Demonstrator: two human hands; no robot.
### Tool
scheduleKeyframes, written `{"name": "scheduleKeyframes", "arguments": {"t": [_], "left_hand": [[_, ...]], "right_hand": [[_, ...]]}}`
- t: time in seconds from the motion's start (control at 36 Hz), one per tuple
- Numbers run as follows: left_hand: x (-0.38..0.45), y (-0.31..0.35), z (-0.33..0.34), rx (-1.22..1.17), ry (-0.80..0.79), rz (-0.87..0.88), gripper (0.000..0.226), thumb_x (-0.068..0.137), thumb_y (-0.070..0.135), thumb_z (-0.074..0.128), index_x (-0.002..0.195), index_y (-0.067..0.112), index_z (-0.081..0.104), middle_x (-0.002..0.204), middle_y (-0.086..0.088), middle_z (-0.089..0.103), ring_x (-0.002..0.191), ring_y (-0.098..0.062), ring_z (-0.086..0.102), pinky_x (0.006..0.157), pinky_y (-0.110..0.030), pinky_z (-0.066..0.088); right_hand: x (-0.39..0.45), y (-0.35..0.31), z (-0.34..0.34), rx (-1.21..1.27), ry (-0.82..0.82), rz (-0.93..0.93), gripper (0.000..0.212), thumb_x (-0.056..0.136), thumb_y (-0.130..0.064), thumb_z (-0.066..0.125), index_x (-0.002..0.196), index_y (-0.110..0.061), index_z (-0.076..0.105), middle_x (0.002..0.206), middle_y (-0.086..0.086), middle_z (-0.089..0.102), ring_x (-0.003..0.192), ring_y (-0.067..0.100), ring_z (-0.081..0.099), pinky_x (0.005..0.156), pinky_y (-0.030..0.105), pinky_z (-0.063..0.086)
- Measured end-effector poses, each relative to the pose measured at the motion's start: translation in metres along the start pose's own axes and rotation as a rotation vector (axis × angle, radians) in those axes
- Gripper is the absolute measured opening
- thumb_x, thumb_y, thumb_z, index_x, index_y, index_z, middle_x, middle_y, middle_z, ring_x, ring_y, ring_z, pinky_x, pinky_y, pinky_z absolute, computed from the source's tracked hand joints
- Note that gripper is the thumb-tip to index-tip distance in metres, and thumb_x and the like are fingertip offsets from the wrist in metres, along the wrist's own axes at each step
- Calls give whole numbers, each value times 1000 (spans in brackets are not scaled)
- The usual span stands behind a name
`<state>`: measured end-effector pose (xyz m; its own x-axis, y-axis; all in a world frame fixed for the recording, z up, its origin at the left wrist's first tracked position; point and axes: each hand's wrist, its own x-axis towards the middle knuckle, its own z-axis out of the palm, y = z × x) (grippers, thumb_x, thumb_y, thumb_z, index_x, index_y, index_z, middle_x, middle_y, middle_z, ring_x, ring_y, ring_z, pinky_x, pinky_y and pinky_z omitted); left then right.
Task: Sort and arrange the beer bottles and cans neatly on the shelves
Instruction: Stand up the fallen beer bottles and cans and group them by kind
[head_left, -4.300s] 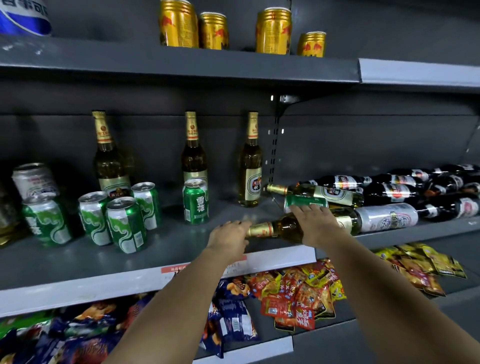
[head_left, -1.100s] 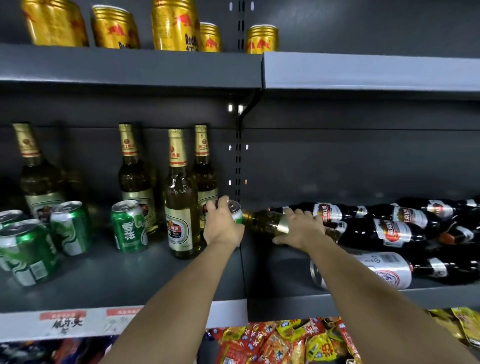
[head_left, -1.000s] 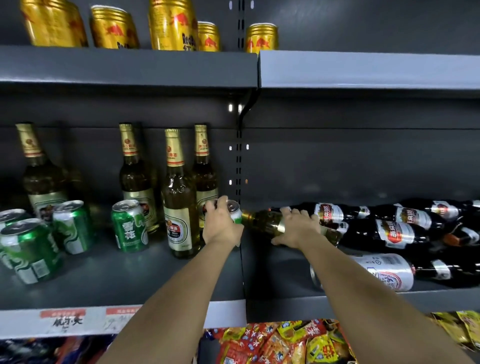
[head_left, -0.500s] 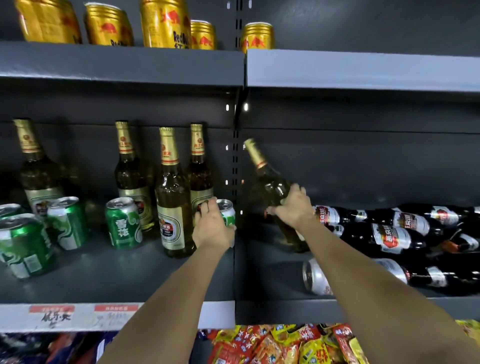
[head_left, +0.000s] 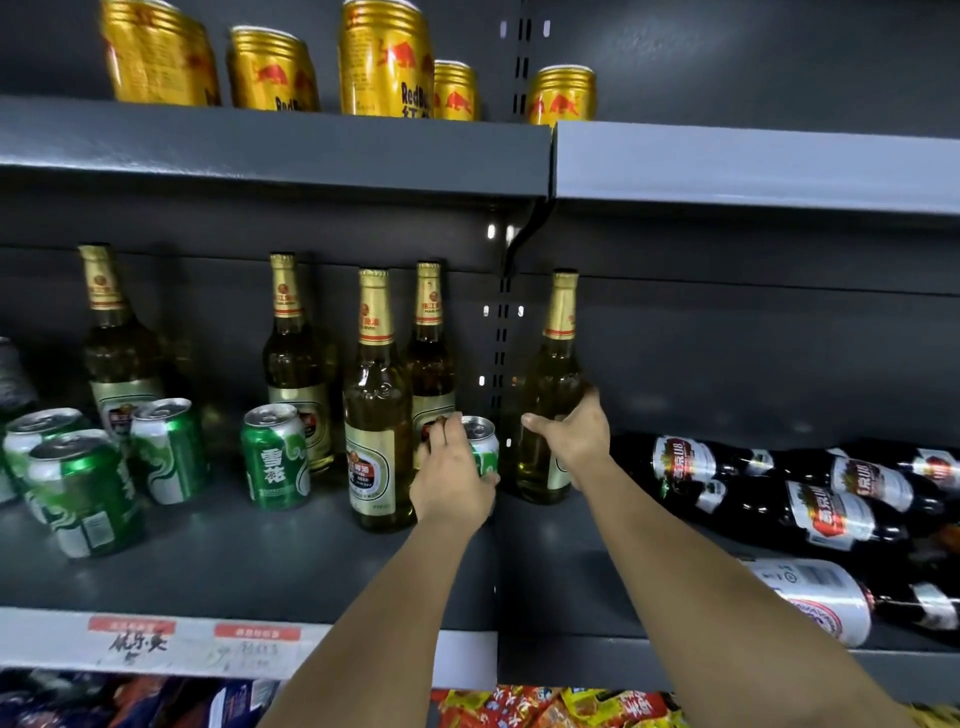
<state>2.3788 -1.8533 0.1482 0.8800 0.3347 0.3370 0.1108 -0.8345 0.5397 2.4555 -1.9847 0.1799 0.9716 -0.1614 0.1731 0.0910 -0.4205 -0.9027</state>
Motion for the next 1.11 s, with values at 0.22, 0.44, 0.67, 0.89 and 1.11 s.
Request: {"name": "scheduleKeyframes", "arguments": {"t": [0.22,0.44,0.67,0.89,1.11], "left_hand": [[0,2,-1,34,-18,6,83,86,32,71,149,18,20,148,-4,29,134,-26,35,95,-38,44],[-23,21,1,238,160,182,84,87,47,65,151,17,19,153,-9,27,139,-28,27,115,-39,28],[-93,89,35,-26,-161,568,86,77,77,50,145,26,38,144,5,41,135,-18,33,109,-35,29],[-101,103,51,-344,-616,195,88,58,41,89,128,23,39,127,0,56,116,-20,54,97,-38,46],[-84,100,23,-780,-434,-39,62,74,10,82,123,20,44,113,1,52,95,-12,49,66,-18,43]], "right_hand": [[0,5,-20,-161,-159,36,86,72,-43,82,136,-12,32,133,7,51,126,30,48,103,49,43],[-16,35,-88,-434,-149,30,59,94,-58,48,133,-14,50,131,9,55,123,31,49,99,40,39],[-33,55,-131,-570,-69,-9,54,99,-56,31,126,-17,59,130,8,59,123,32,51,109,50,29],[-55,63,-155,-454,-280,36,79,86,-76,34,136,-18,53,133,6,59,126,27,50,111,45,30],[-68,44,-185,-545,-733,66,78,81,-38,75,146,-18,35,149,1,39,137,23,37,111,35,29]]}}
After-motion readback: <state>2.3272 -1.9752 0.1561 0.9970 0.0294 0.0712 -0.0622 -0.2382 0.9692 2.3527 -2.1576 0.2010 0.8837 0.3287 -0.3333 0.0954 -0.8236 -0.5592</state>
